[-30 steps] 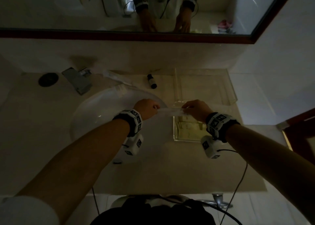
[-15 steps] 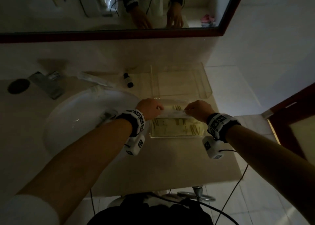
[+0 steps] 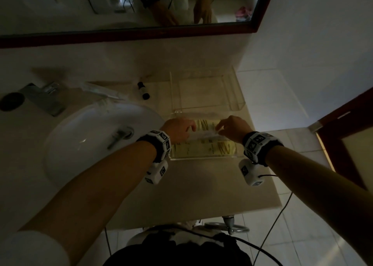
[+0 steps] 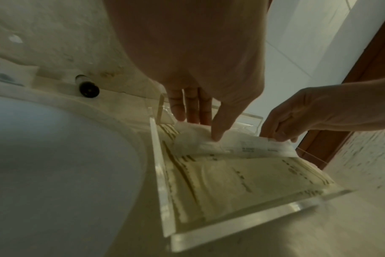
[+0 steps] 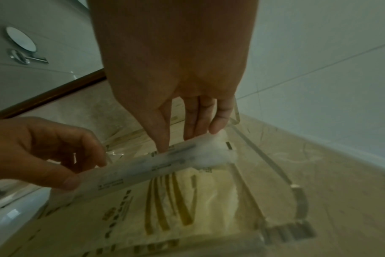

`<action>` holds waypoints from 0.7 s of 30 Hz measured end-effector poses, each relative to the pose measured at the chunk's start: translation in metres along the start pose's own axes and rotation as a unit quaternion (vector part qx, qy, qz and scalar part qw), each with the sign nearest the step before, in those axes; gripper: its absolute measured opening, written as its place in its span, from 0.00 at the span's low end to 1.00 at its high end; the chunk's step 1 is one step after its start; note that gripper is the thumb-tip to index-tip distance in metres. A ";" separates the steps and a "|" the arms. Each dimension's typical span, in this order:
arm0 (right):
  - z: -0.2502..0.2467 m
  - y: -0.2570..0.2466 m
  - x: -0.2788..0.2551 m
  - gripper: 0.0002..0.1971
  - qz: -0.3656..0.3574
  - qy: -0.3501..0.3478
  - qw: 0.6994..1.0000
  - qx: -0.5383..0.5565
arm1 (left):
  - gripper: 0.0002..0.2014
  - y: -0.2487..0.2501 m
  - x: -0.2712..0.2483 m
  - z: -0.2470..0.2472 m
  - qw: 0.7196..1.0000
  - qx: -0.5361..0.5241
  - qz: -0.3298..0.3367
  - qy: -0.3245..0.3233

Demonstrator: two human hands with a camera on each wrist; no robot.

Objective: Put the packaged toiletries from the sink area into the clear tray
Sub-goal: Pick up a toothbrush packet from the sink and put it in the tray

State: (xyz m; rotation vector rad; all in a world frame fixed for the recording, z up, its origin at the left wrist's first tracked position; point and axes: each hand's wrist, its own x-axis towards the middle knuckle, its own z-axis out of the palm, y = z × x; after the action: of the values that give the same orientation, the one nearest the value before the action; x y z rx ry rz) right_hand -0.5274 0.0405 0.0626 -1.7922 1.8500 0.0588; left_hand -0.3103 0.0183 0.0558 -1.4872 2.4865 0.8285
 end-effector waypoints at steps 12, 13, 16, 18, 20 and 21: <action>0.007 -0.002 0.005 0.10 0.019 -0.006 0.999 -0.032 | 0.16 0.006 -0.001 -0.001 0.998 -0.058 -0.005 0.010; 0.006 -0.001 0.005 0.11 0.019 -0.010 0.999 -0.030 | 0.16 0.006 -0.001 -0.002 0.998 -0.064 -0.003 0.011; 0.007 -0.002 0.003 0.11 0.015 -0.023 0.999 -0.035 | 0.16 0.004 -0.004 -0.003 0.999 -0.036 0.005 0.017; 0.007 -0.003 0.002 0.09 0.007 -0.013 0.999 -0.039 | 0.16 0.002 -0.005 -0.002 1.000 0.005 0.012 0.023; 0.006 -0.006 0.001 0.07 -0.001 0.003 0.999 -0.042 | 0.16 -0.001 -0.005 0.000 0.999 0.022 0.012 0.020; 0.006 -0.008 0.001 0.07 -0.003 0.007 0.999 -0.041 | 0.15 -0.002 -0.004 0.000 1.000 0.025 0.013 0.015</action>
State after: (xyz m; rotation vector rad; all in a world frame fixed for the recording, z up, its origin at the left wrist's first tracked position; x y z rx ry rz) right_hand -0.5183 0.0412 0.0598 -1.8573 1.8761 0.1224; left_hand -0.3066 0.0213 0.0564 -1.4663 2.5329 0.7486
